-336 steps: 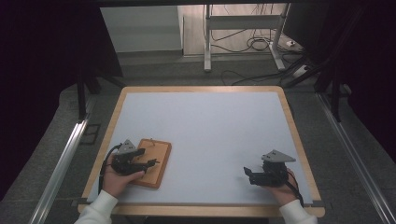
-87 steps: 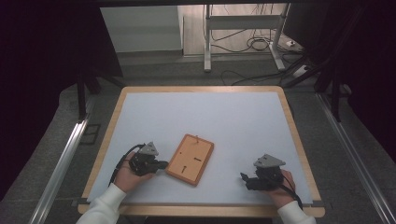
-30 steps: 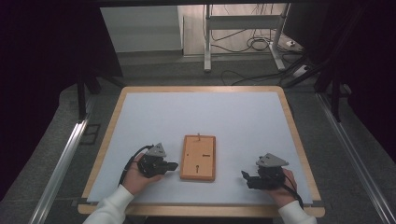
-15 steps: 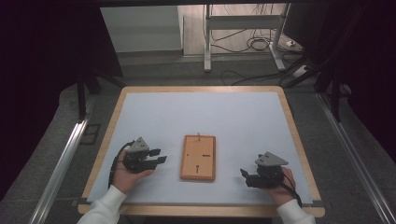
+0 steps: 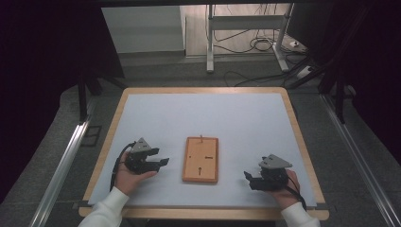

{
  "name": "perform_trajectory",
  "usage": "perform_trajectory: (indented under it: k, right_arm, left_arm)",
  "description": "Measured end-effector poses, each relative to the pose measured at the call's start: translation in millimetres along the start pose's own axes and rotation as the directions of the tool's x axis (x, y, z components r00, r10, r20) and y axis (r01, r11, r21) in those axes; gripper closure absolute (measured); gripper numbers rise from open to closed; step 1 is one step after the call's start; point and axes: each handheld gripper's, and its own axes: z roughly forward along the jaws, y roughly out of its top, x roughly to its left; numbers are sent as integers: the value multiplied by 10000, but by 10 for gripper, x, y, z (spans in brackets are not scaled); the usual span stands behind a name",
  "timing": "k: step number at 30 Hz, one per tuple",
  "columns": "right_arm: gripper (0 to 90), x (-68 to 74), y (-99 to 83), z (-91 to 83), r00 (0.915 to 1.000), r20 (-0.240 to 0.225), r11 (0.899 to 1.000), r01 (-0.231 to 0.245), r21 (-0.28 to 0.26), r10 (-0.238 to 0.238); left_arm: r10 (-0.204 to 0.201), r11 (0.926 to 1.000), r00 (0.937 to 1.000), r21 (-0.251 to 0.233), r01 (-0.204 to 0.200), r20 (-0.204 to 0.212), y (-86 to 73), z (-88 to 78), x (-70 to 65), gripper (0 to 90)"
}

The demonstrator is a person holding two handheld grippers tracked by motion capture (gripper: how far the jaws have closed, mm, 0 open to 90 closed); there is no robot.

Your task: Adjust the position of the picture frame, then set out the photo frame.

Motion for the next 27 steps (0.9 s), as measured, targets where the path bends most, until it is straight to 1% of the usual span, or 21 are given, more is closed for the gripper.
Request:
perform_trajectory:
  k: [3, 7, 11, 15, 18, 19, 22, 23, 25, 27]
  right_arm:
    - [134, -5, -30, -38, 10000, 94, 10000, -8, -10, 8]
    - [134, -12, -48, -101, 9996, 233, 9998, -124, -128, 127]
    - [135, -14, -32, -76, 9997, 234, 9998, -94, -160, 98]
    - [134, -24, -33, -62, 9997, 197, 9998, -119, -188, 123]
    - [135, -30, -34, -61, 9997, 197, 9995, -147, -266, 153]
    - [134, -31, -35, -59, 9997, 196, 9995, -156, -279, 161]
    - [135, -31, -42, -51, 9997, 172, 9995, -157, -278, 161]
    - [135, -31, -43, -51, 9998, 150, 9996, -144, -262, 148]
    - [135, -32, -45, -49, 9998, 136, 9995, -138, -266, 142]
    - [135, -31, -45, -47, 9998, 144, 9995, -153, -283, 157]
  left_arm:
    - [73, 10000, 10000, -22, -73, 32, 41, 36, 2, 366]
    - [232, 9997, 9997, -60, -232, 110, 78, 75, -30, 358]
    - [439, 9990, 9990, -74, -438, 123, 86, 75, -54, 350]
    - [517, 9986, 9982, -125, -514, 303, 117, 115, -57, 339]
    - [757, 9971, 9963, -102, -753, 399, 167, 171, -70, 334]
    - [859, 9962, 9954, -145, -854, 419, 185, 185, -76, 333]
    - [961, 9952, 9940, -222, -951, 514, 219, 212, -83, 329]
    - [1067, 9940, 9924, -293, -1051, 620, 251, 232, -87, 330]
    - [1079, 9939, 9917, -289, -1061, 696, 286, 248, -85, 332]
    - [1114, 9935, 9915, -302, -1095, 680, 323, 261, -83, 332]
